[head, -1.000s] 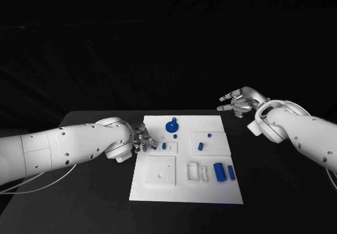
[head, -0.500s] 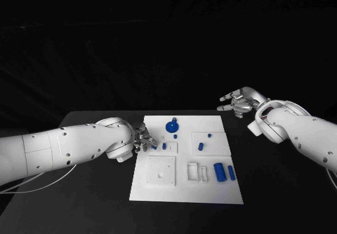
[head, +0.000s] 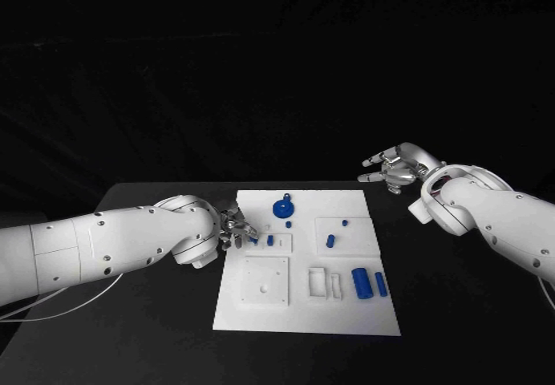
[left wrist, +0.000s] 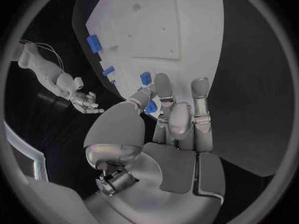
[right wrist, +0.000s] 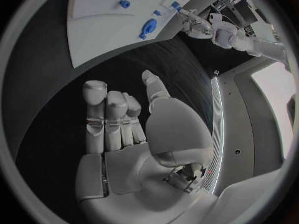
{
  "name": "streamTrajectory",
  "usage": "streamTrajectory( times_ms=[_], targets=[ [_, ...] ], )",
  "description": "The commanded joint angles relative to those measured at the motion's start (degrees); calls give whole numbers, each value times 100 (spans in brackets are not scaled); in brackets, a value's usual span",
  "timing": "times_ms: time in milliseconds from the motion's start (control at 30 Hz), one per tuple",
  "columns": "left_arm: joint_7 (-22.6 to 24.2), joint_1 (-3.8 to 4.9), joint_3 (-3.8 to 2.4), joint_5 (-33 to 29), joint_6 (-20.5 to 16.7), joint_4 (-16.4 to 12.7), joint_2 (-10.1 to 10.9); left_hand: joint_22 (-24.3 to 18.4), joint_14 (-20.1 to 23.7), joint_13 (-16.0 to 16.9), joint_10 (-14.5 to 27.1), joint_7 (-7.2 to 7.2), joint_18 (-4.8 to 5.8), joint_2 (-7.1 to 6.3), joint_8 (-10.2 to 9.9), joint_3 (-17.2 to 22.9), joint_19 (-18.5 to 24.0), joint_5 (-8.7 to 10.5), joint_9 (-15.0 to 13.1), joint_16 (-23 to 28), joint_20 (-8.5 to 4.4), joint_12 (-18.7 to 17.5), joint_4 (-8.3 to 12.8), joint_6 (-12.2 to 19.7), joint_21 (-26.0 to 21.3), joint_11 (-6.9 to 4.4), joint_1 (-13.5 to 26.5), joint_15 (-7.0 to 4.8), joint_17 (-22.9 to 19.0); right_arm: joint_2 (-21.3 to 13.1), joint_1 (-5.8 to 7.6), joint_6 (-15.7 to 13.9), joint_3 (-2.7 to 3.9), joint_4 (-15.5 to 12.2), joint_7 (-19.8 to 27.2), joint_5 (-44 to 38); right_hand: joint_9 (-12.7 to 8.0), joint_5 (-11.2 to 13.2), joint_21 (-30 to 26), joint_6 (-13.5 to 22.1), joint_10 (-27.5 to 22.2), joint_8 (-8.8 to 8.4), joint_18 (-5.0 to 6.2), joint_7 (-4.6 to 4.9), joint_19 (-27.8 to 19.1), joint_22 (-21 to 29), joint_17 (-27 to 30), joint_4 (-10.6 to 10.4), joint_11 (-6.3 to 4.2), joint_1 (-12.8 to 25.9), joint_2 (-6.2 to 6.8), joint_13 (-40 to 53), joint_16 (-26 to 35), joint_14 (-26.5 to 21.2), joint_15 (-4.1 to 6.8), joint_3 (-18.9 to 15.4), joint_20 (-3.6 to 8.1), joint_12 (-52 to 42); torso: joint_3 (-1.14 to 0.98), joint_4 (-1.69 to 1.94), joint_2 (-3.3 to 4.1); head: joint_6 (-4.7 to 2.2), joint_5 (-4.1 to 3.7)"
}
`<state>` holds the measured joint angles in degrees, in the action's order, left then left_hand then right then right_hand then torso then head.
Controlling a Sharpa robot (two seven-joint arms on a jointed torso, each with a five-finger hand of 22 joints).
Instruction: Assemble the parts on the task board
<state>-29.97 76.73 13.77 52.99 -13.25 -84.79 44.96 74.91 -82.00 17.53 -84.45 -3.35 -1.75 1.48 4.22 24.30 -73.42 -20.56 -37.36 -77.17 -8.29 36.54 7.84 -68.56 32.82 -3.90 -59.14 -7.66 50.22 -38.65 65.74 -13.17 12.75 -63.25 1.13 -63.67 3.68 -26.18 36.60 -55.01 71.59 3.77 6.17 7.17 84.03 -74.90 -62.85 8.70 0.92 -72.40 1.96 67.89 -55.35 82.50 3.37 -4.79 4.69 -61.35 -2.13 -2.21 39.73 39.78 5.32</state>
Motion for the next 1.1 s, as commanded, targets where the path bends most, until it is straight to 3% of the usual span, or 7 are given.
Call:
streamTrajectory(
  times_ms=[33,567,1100],
  targets=[
    [131,-11,-2,39,-318,-47,12,107,-15,0,-238,561,49,58,13,16,-13,8,-1630,-34,-44,31,0,-789,23,-98,-38,-15,8,-4,-2,65,2,-12,18,-38,2,-20,-17,-29,-21,-18,97,-1,287,-328,0,25,-1,22,-38,-6,21,-22,-3,11,-29,35,0,3,1,11,2],
    [-75,-19,-2,75,80,50,-66,105,-5,-18,-238,556,46,69,-1,39,2,1,-1641,-24,-40,24,24,-780,31,-94,-23,-11,-15,3,-4,86,2,-9,12,-38,3,-29,-18,-47,-9,-18,98,-3,288,-325,-4,23,-3,29,-45,4,17,-16,0,14,-28,21,-5,-3,0,35,1],
    [-136,-79,1,175,207,131,-155,107,-7,-21,-238,555,47,72,-1,40,4,1,-1640,-28,-38,25,25,-780,35,-94,-24,-9,-10,3,-6,86,2,-9,14,-38,3,-29,-18,-47,-9,-18,98,-3,288,-325,-4,23,-3,29,-45,4,17,-16,0,14,-28,21,-1,-1,2,61,-14]
  ],
)
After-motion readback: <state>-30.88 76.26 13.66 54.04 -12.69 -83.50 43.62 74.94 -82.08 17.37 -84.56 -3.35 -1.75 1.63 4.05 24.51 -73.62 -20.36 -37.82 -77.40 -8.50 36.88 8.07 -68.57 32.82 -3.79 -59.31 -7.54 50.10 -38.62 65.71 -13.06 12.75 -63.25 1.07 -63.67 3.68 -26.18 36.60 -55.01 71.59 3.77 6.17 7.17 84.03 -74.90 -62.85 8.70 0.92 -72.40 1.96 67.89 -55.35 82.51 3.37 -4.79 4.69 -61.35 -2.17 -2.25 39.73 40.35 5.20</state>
